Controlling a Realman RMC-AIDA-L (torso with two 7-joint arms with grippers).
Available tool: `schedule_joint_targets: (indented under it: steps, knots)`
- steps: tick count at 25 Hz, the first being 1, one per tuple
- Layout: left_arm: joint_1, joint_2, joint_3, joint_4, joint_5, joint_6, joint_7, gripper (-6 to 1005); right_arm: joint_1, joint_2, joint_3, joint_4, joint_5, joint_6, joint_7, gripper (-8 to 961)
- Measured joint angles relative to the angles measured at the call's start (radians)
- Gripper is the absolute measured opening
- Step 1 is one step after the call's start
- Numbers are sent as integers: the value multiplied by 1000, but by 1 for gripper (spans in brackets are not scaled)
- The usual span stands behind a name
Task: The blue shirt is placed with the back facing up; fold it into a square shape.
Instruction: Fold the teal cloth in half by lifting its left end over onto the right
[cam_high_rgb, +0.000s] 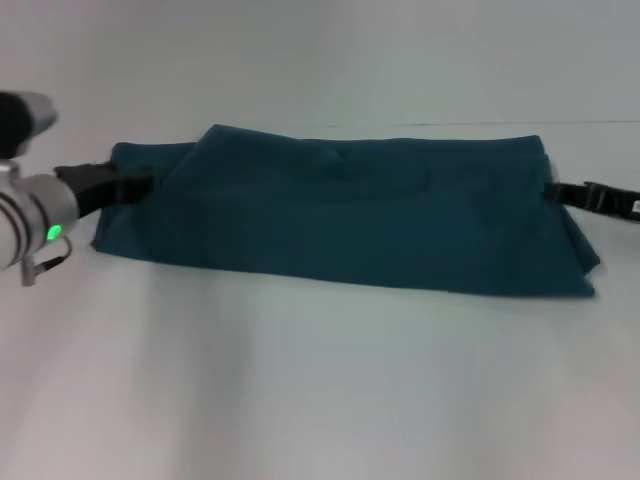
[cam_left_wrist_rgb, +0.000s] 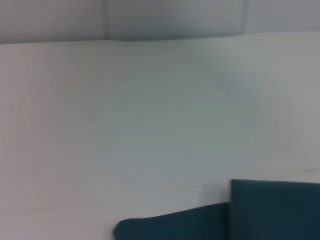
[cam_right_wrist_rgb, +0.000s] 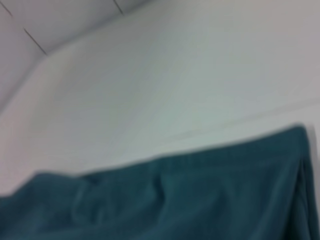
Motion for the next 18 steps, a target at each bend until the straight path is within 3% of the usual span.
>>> schedule_joint_targets:
  steps: [5, 9, 10, 18]
  knots:
    - [81, 1, -7, 83, 0, 29, -81, 324, -58, 1, 1, -83, 130, -109, -16, 368]
    - [124, 0, -58, 125, -6, 139, -97, 547, -85, -11, 1, -102, 215, -220, -40, 617]
    - [130, 0, -79, 130, -7, 177, -97, 603, -85, -11, 1, -102, 215, -220, -40, 633]
    - [149, -3, -115, 129, -11, 312, -97, 639, -89, -19, -9, -102, 214, -255, -48, 765]
